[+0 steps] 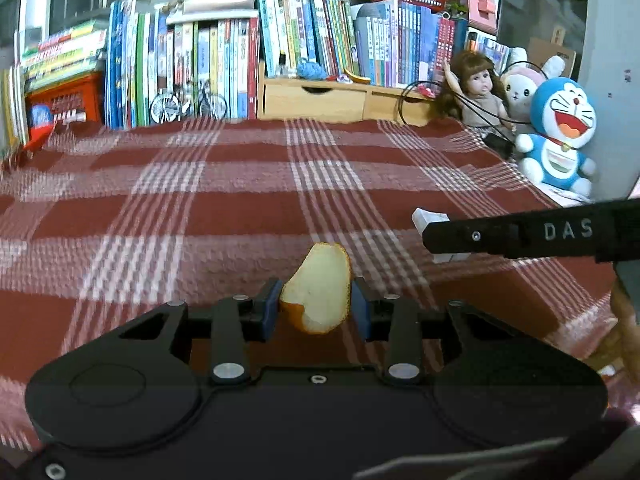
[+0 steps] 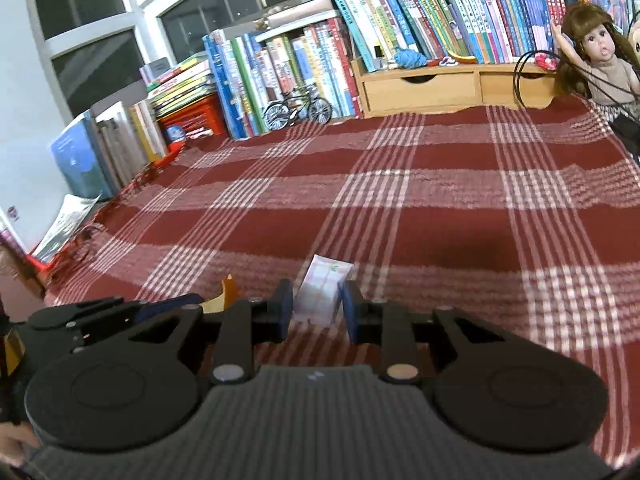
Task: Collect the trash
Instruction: 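Grasp the apple slice with the left tool while the right tool grasps the small white box, then carry both items down into the black bin and open both tools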
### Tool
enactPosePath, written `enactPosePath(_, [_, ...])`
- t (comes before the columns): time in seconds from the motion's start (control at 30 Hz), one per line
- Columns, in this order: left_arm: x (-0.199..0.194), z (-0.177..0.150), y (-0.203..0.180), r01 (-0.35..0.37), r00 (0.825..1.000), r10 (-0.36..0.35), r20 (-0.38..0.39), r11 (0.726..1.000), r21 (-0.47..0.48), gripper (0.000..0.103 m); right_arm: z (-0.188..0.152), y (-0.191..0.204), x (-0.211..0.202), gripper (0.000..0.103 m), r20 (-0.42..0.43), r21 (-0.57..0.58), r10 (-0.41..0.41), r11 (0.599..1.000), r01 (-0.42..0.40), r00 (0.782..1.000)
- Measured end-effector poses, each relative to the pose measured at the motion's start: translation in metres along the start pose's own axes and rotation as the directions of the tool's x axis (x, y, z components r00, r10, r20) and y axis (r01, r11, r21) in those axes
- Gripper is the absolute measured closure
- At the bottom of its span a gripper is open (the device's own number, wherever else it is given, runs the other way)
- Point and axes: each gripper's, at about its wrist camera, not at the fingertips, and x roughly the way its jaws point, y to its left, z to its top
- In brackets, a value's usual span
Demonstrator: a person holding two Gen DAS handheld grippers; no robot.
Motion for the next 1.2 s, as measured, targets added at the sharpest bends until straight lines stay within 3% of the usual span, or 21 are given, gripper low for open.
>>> enactPosePath(0.57, [-0.055, -0.103, -0.007, 0.037, 0.988, -0.045, -0.146, 0.998, -0.059, 0.067, -0.106, 0.022, -0.056, 0.07, -0.114, -0.039, 0.084, 0.995, -0.089, 0.99])
enactPosePath(0.93, [-0.056, -0.152, -0.009, 0.007, 0.975, -0.018, -0.224, 0.999, -0.051, 0.066, -0.167, 0.021, -0.048, 0.07, -0.207, -0.001, 0.058, 0.998, -0.06, 0.977])
enactPosePath(1.2, [-0.041, -0.178, -0.008, -0.019, 0.95, -0.007, -0.311, 0.996, -0.083, 0.066, -0.202, 0.018, -0.037, 0.069, -0.258, 0.024, 0.03, 0.999, -0.025, 0.966])
